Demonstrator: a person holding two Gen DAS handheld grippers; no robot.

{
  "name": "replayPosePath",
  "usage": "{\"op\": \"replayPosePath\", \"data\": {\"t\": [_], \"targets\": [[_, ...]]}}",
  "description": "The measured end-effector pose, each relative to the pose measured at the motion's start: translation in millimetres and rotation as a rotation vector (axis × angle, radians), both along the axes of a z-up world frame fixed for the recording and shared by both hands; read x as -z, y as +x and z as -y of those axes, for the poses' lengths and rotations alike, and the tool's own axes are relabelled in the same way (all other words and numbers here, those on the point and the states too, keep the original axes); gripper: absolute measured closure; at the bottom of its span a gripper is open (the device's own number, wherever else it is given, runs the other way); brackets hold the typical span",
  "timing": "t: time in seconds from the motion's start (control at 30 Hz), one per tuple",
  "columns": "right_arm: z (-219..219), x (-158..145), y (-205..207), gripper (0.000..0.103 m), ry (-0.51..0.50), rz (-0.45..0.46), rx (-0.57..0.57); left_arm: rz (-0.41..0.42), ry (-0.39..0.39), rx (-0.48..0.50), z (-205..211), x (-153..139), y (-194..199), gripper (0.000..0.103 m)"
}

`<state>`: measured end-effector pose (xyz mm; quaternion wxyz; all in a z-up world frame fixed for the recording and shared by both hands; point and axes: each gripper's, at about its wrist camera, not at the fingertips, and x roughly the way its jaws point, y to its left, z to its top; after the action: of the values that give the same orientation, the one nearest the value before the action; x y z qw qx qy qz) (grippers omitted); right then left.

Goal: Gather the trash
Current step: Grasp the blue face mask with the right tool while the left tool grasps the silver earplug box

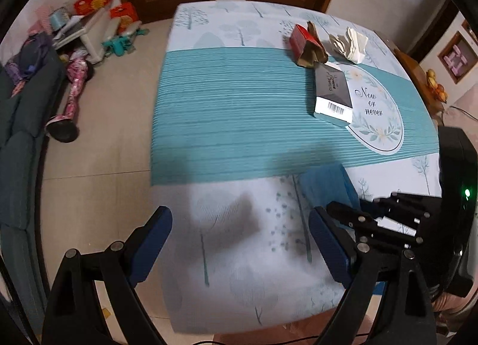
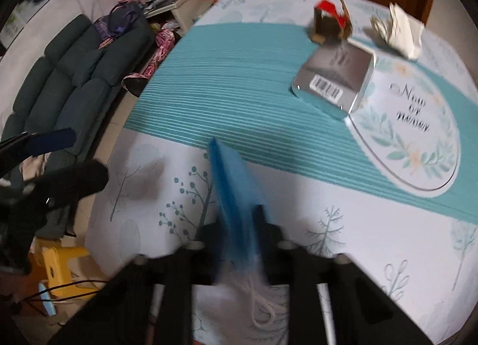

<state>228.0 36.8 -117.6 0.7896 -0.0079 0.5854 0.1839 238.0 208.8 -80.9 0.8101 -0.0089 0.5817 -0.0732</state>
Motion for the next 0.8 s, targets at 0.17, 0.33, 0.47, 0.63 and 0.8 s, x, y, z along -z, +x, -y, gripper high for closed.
{"op": "replayPosePath", "data": {"t": [0.17,0.33,0.47,0.63,0.8], "targets": [[18.4,-4.7,6.1,0.098,0.05,0.006,0.087,-0.001,-0.011,0.069,15.9,1.8,31.0,0.012],[48.8,-17.2,11.8,0.099,0.087,0.043,0.224,-0.016,-0.058,0.12,35.7,0.7,61.8,0.012],[81.2,-30.2,20.8,0.099,0.082,0.094,0.362,-0.051,-0.098,0.173,56.1,1.6,86.9,0.012],[112.0,-41.5,34.7,0.099,0.045,0.145,0.488,-0.091,-0.107,0.178,79.8,8.4,117.7,0.012],[133.6,-43.8,48.6,0.099,0.031,0.166,0.57,-0.107,-0.093,0.196,109.5,20.7,144.9,0.011]]}}
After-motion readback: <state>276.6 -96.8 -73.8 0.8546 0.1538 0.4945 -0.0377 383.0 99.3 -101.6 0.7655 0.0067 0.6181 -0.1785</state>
